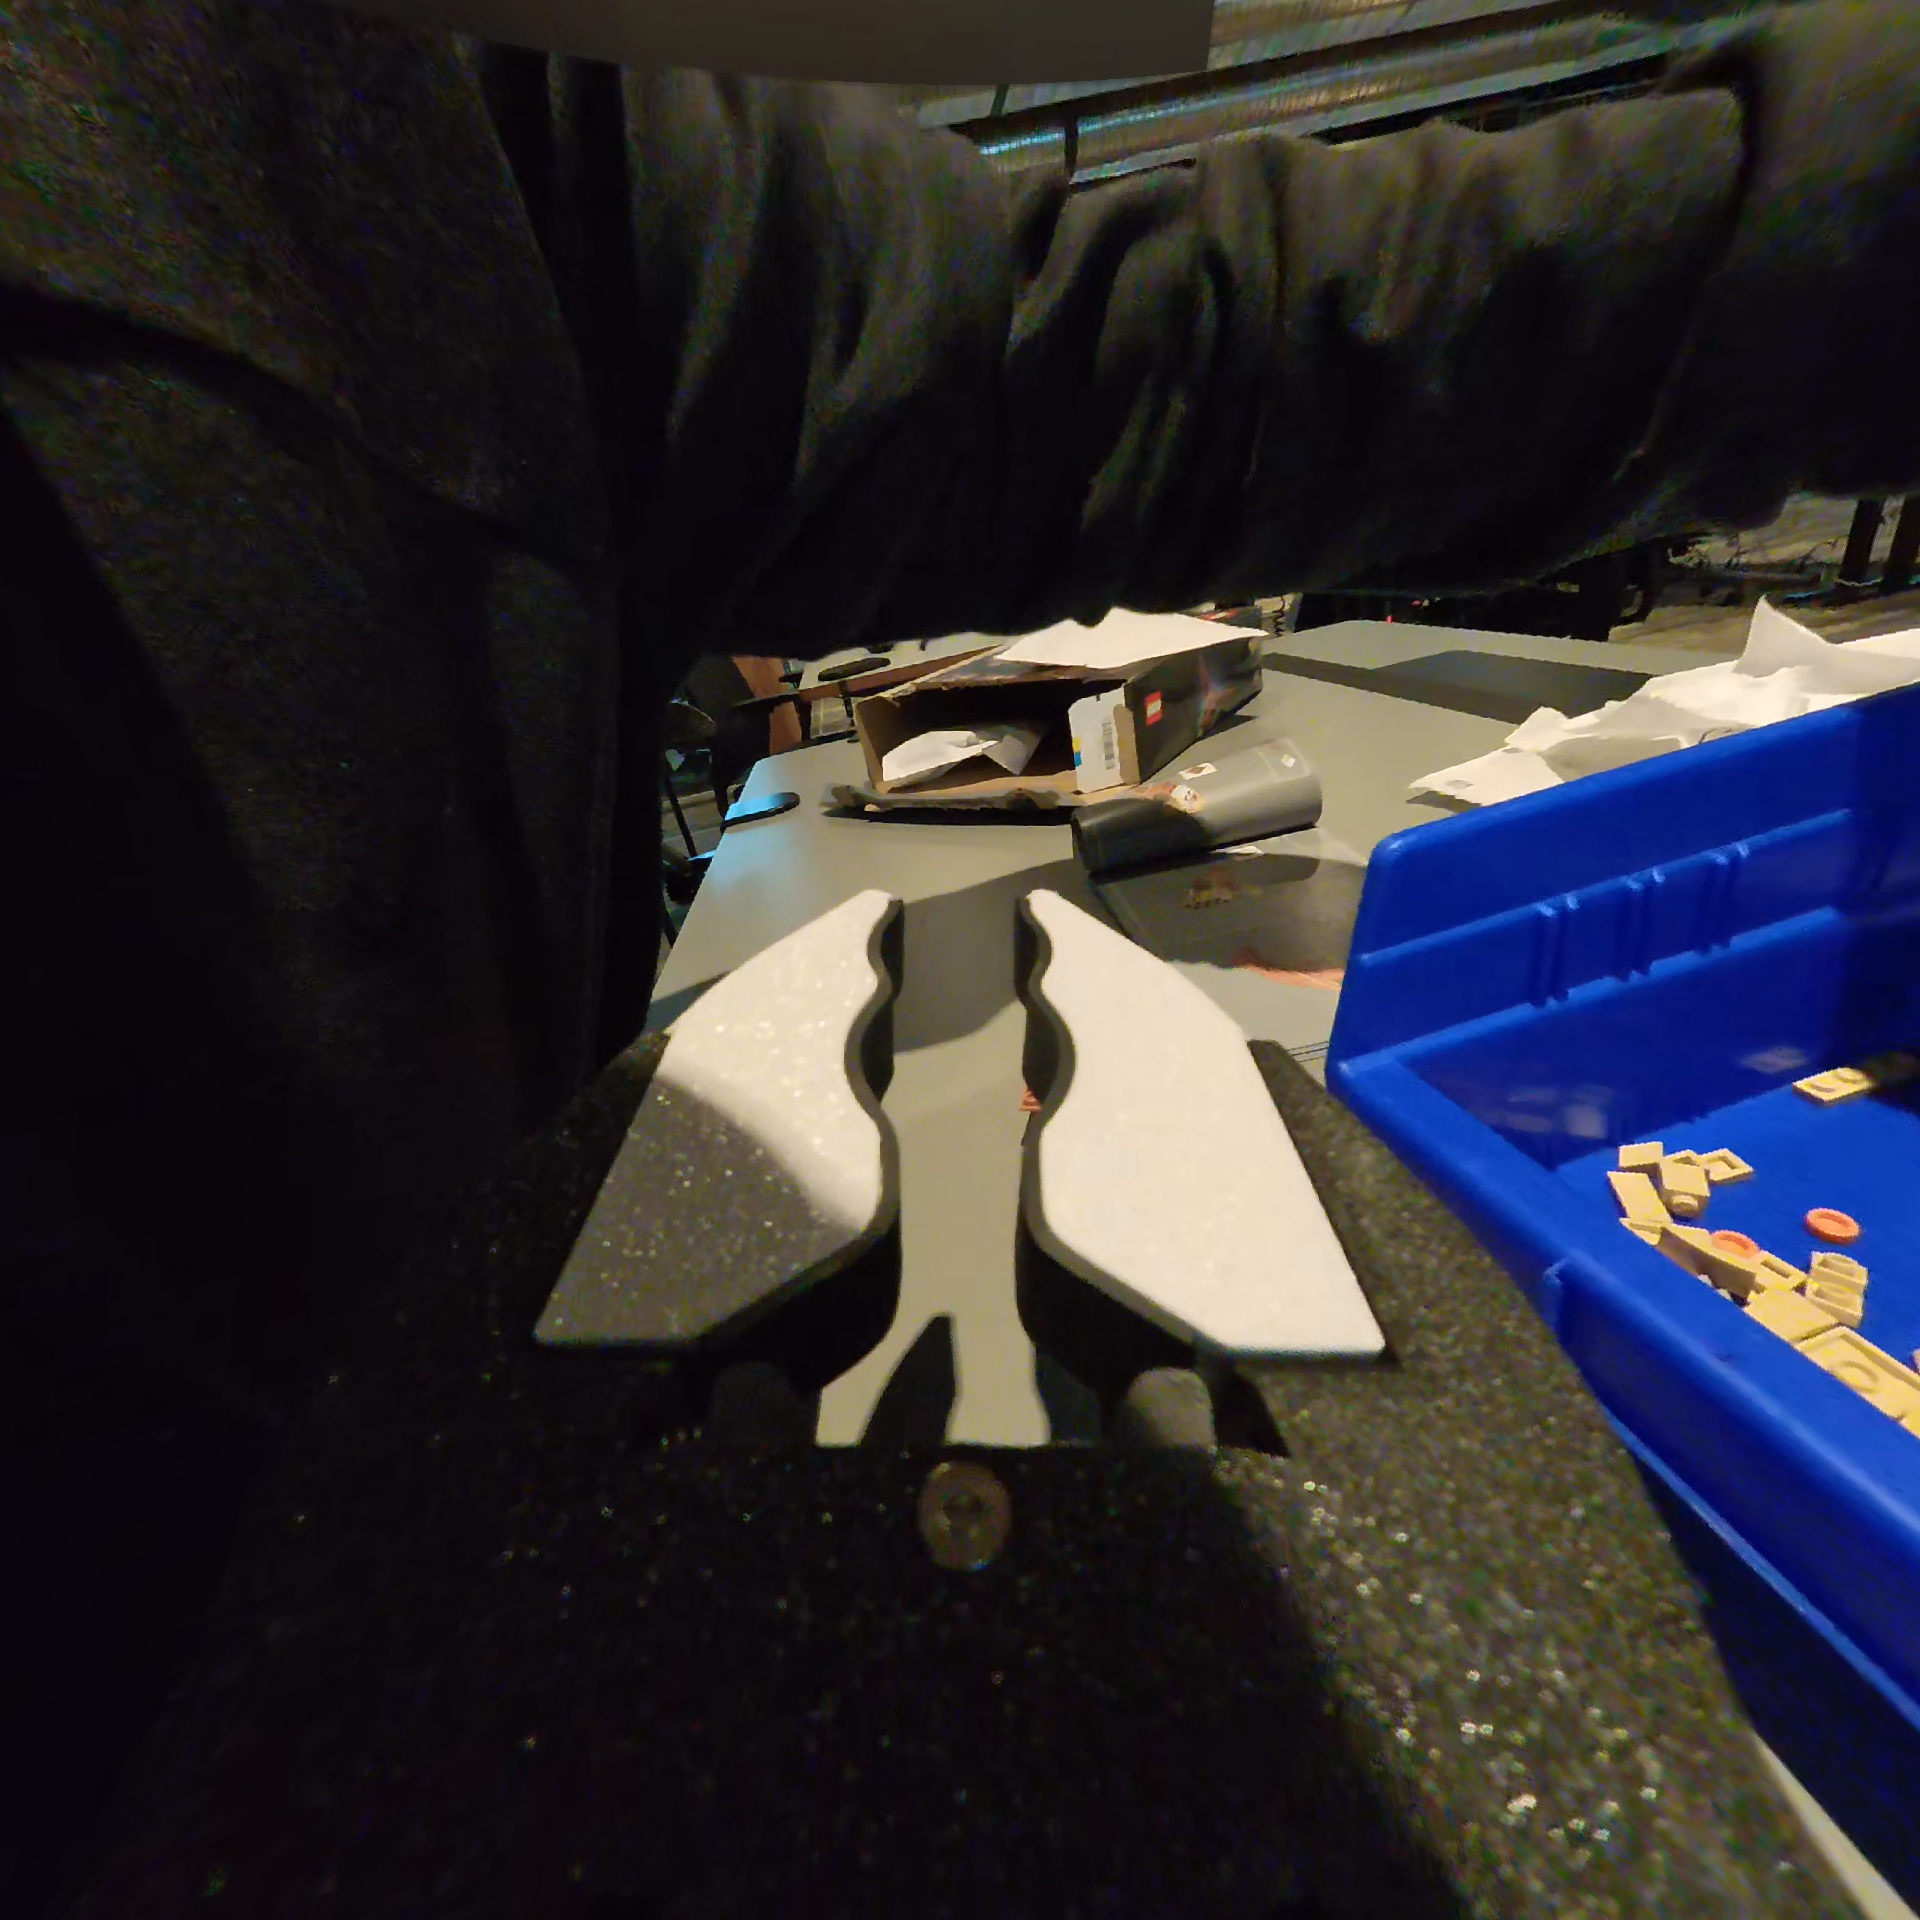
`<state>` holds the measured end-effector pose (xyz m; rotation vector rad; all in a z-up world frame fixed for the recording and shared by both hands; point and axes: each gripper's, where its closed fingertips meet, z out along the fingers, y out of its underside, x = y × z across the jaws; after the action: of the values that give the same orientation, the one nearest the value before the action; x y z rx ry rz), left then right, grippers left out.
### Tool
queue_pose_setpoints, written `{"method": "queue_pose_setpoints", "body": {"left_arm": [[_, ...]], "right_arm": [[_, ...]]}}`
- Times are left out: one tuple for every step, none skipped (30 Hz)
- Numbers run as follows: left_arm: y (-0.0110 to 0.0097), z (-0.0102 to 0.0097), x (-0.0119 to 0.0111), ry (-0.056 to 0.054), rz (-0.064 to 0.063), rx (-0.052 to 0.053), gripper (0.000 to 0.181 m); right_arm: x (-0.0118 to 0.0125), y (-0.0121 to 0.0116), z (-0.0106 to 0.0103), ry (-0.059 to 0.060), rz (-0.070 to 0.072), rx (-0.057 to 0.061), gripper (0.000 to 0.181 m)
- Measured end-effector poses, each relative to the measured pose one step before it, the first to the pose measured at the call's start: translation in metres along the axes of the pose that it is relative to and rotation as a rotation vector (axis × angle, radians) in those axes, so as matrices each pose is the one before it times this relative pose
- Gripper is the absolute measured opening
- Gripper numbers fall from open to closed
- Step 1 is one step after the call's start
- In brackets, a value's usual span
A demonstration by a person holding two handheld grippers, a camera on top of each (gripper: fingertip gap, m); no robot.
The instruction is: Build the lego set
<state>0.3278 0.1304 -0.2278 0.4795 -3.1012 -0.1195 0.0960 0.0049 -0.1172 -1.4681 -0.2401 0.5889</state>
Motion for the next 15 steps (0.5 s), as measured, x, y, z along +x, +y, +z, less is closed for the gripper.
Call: {"method": "queue_pose_setpoints", "body": {"left_arm": [[0.00695, 0.00516, -0.00127, 0.0024, -0.0066, -0.0396, 0.000], [0.00670, 0.00432, -0.00096, 0.0053, -0.0113, -0.0352, 0.000], [0.00672, 0.00339, 0.00041, 0.0110, -0.0079, -0.0364, 0.000], [0.00485, 0.00200, 0.00091, 0.0083, 0.0037, -0.0244, 0.000], [0.00028, 0.00023, 0.00029, 0.0014, 0.0055, 0.0006, 0.002], [-0.00305, -0.00109, -0.00025, -0.0023, -0.0033, 0.0175, 0.004], [-0.00450, -0.00161, 0.00022, 0.0015, -0.0069, 0.0212, 0.007], [-0.00470, -0.00179, 0.00043, -0.0002, -0.0010, 0.0234, 0.009], [-0.00382, -0.00115, 0.00021, -0.0025, 0.0053, 0.0171, 0.011], [-0.00195, -0.00040, -0.00064, -0.0070, 0.0102, 0.0052, 0.012], [-0.00031, 0.00035, -0.00169, -0.0124, 0.0131, -0.0035, 0.014], [0.00096, 0.00091, -0.00242, -0.0160, 0.0119, -0.0113, 0.015], [0.00147, 0.00105, -0.00291, -0.0180, 0.0094, -0.0127, 0.018], [0.00122, 0.00088, -0.00199, -0.0119, 0.0071, -0.0088, 0.019], [0.00004, 0.00079, -0.00020, -0.0001, 0.0063, 0.0009, 0.019]], "right_arm": [[0.00002, -0.00013, -0.00014, -0.0002, 0.0009, 0.0007, 0.019], [0.00003, -0.00001, -0.00003, -0.0007, 0.0013, -0.0003, 0.019], [-0.00010, -0.00009, -0.00010, -0.0005, 0.0009, 0.0005, 0.019], [0.00000, -0.00014, -0.00005, -0.0004, 0.0016, 0.0007, 0.019], [-0.00011, 0.00006, 0.00007, -0.0008, 0.0026, -0.0007, 0.019], [-0.00006, 0.00009, 0.00004, -0.0013, 0.0025, -0.0004, 0.019], [-0.00027, 0.00004, 0.00002, -0.0015, 0.0013, 0.0004, 0.019], [0.00002, 0.00005, 0.00004, -0.0009, 0.0004, 0.0002, 0.019], [0.00008, 0.00006, 0.00008, -0.0002, 0.0010, -0.0006, 0.019], [0.00004, -0.00007, 0.00000, -0.0006, 0.0014, 0.0002, 0.019], [0.00004, -0.00005, -0.00012, -0.0009, 0.0015, 0.0006, 0.019], [0.00008, -0.00011, -0.00004, -0.0006, 0.0019, 0.0003, 0.019], [0.00005, -0.00001, 0.00000, -0.0007, 0.0013, 0.0004, 0.019], [-0.00007, -0.00004, -0.00004, -0.0009, 0.0006, 0.0001, 0.019], [-0.00013, 0.00005, -0.00003, -0.0009, 0.0001, -0.0004, 0.019]]}}
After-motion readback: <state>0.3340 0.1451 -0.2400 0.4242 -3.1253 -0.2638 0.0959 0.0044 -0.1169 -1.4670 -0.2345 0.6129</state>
